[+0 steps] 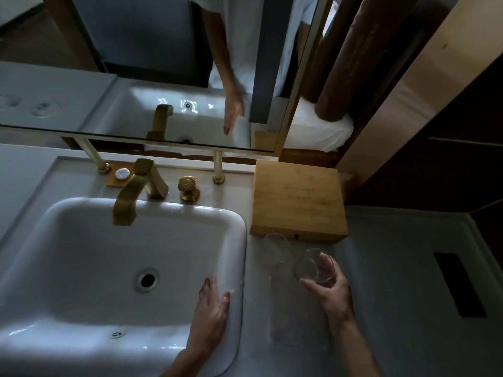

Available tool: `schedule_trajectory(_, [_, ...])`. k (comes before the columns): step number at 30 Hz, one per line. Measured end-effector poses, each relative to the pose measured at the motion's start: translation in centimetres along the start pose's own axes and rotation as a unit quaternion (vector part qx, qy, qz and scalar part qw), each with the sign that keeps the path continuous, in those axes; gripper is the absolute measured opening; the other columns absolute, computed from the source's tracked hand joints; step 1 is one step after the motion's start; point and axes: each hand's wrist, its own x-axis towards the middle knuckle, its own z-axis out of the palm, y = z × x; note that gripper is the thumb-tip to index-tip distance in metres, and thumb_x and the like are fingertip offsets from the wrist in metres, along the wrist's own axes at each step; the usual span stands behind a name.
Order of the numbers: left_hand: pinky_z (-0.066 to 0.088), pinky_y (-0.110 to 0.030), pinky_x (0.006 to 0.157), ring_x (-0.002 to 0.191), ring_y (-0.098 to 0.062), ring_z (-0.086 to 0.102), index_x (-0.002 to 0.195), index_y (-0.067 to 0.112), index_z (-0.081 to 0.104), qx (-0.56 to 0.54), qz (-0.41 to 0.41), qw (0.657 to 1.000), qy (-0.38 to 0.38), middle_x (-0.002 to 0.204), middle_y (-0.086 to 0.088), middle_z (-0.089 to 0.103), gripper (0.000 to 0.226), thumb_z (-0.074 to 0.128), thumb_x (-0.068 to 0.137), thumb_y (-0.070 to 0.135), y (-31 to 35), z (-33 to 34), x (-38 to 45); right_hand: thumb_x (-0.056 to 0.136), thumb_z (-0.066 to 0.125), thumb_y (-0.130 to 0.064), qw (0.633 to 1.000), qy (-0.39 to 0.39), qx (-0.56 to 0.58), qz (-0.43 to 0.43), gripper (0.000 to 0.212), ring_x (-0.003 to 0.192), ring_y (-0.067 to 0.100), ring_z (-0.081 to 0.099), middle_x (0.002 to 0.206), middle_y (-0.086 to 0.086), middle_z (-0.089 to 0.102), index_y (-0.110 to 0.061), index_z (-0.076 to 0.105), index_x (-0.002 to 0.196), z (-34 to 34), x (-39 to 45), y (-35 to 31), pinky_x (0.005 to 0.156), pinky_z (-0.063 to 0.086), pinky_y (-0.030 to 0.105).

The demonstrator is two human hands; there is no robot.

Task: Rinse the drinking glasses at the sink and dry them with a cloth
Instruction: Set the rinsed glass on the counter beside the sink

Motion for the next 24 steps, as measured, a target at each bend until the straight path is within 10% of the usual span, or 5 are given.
schedule_trajectory(8, [0.003, -0.022, 0.12, 0.156, -0.014, 0.003, 0.16, 0.018, 0.006, 0.021, 0.0, 1.0, 0.003, 0.169, -0.003, 0.004, 0.067, 0.036, 0.105, 0.041, 0.0, -0.1, -0.1, 0.062, 0.084, 0.01, 0.999, 0.006, 0.028, -0.027, 0.081, 0.12, 0.019, 0.061, 0.124, -0.003, 0.065, -0.015, 0.053, 0.133, 0.6, 2.2, 0.2, 0.078, 0.054, 0.014])
schedule_trajectory(14, [0.0, -0.019, 0.117, 0.156, -0.014, 0.001, 0.159, 0.016, 0.005, 0.022, -0.005, 1.0, -0.002, 0.169, -0.003, 0.002, 0.067, 0.035, 0.105, 0.04, 0.0, -0.1, 0.0, 0.053, 0.094, -0.018, 1.0, 0.02, 0.014, -0.019, 0.087, 0.119, 0.018, 0.062, 0.124, -0.002, 0.067, -0.017, 0.057, 0.132, 0.3, 2.7, 0.2, 0.101, 0.051, 0.046])
schedule_trajectory(20, [0.001, -0.019, 0.117, 0.156, -0.015, 0.002, 0.159, 0.017, 0.006, 0.018, -0.004, 1.0, -0.003, 0.169, -0.004, 0.003, 0.066, 0.036, 0.105, 0.04, 0.1, -0.2, 0.0, 0.057, 0.093, -0.011, 1.0, 0.023, -0.013, -0.016, 0.082, 0.117, 0.02, 0.063, 0.122, 0.002, 0.068, -0.013, 0.057, 0.131, -0.1, 3.2, 0.5, 0.104, 0.048, 0.051])
schedule_trajectory(24, [0.003, -0.019, 0.118, 0.156, -0.014, 0.004, 0.159, 0.018, 0.009, 0.01, -0.007, 1.0, 0.002, 0.169, -0.003, 0.006, 0.065, 0.037, 0.105, 0.039, 0.2, -0.2, -0.1, 0.048, 0.095, -0.038, 1.0, 0.018, 0.0, -0.021, 0.093, 0.119, 0.022, 0.061, 0.122, 0.002, 0.067, -0.013, 0.058, 0.129, 0.0, 3.1, -0.2, 0.103, 0.048, 0.044])
